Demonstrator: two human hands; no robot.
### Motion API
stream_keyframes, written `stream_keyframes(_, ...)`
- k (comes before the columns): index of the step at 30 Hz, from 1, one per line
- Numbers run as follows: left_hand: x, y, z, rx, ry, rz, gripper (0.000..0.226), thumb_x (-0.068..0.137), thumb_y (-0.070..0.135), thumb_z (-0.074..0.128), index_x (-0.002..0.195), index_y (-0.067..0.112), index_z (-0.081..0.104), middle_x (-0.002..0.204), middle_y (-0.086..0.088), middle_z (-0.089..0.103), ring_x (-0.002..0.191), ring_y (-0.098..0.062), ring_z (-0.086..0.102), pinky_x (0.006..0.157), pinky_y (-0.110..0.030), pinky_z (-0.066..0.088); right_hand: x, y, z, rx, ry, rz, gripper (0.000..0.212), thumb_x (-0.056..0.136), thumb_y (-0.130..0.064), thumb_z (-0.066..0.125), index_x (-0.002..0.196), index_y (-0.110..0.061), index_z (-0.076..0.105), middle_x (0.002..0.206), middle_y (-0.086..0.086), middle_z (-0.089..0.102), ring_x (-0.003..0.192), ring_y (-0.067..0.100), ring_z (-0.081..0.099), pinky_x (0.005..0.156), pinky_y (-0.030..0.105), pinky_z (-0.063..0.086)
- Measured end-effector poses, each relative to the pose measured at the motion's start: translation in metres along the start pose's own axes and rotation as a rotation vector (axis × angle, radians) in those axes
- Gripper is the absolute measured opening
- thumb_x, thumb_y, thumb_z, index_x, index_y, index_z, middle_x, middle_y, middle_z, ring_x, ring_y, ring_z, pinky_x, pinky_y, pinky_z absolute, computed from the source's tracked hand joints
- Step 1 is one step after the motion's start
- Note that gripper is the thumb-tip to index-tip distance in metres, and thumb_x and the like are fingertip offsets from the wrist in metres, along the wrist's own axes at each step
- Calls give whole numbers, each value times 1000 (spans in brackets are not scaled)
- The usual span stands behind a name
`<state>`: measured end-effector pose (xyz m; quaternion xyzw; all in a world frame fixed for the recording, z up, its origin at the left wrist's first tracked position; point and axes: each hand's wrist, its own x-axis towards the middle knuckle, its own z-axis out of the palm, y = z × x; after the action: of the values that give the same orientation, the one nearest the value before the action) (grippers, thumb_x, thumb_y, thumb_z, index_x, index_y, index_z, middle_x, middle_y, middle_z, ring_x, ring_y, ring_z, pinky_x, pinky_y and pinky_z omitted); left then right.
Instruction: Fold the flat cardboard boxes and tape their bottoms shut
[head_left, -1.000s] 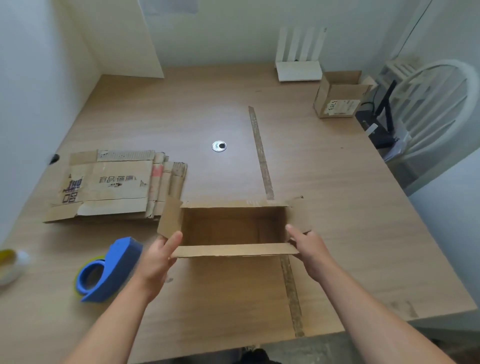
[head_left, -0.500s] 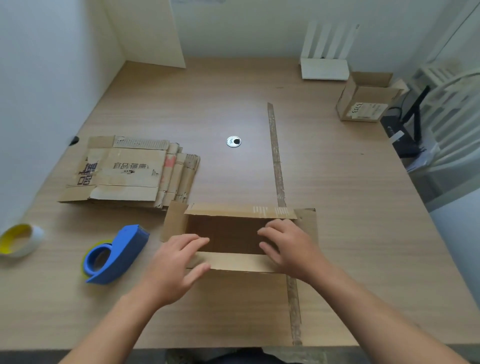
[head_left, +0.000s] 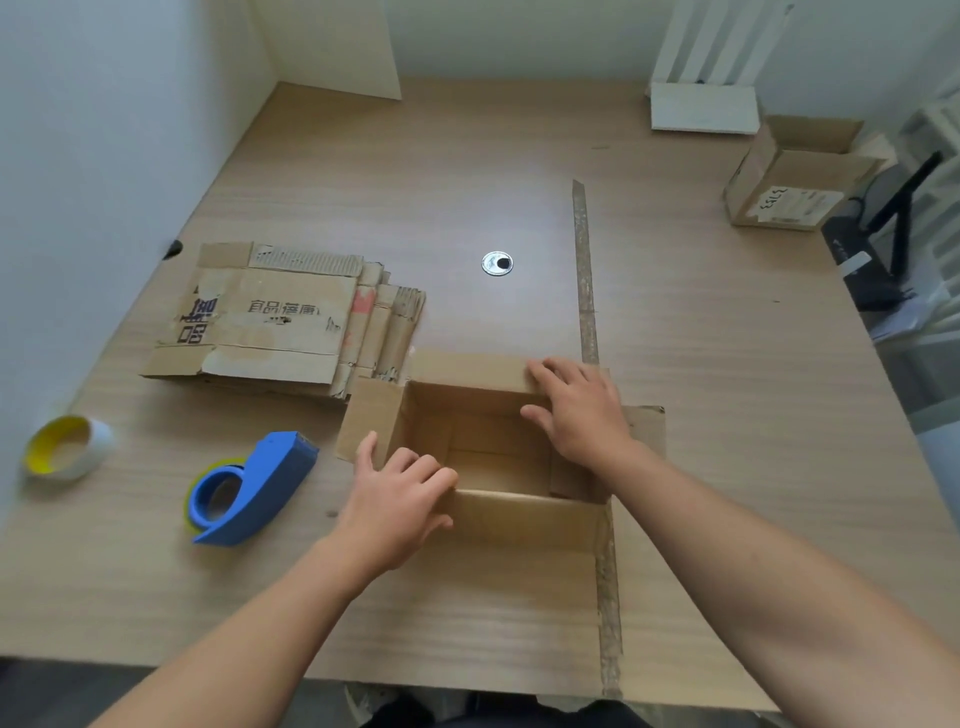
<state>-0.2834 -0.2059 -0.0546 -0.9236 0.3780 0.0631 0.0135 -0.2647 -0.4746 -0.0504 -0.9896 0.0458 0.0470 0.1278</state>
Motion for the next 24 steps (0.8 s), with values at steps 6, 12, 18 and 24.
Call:
stream_keyframes(6, 10, 1, 9, 18, -5, -59, 42, 62, 39, 90, 89, 22, 62, 83, 2, 58, 72, -24, 59, 94, -71, 40, 15, -5, 10, 90, -66, 145, 32, 100, -51, 45, 128, -41, 56, 131, -10, 52, 126, 18, 42, 99, 40, 24)
stream_keyframes(12, 15, 2, 15, -28, 46, -82, 37, 66, 33, 88, 87, 22, 60, 82, 2, 52, 71, -22, 56, 95, -67, 42, 14, -9, 12, 42, -75, 170, 32, 104, -49, 37, 120, -41, 62, 117, -11, 60, 114, 15, 49, 89, 41, 24)
stream_keyframes(18, 10, -7, 17, -35, 62, -31, 39, 66, 45, 85, 90, 24, 61, 84, 3, 54, 78, -23, 57, 98, -63, 40, 12, -13, 0, 84, -148, 177, 36, 102, -49, 43, 133, -37, 55, 137, -8, 52, 131, 19, 40, 104, 42, 23)
stream_keyframes(24, -3, -18, 12, -63, 136, 22, 51, 78, 68, 43, 97, 27, 66, 95, 6, 61, 95, -22, 60, 103, -58, 39, -45, -15, -22, 119, 180, 148, 46, 97, -35, 59, 140, -21, 54, 145, 8, 49, 135, 29, 37, 110, 44, 30)
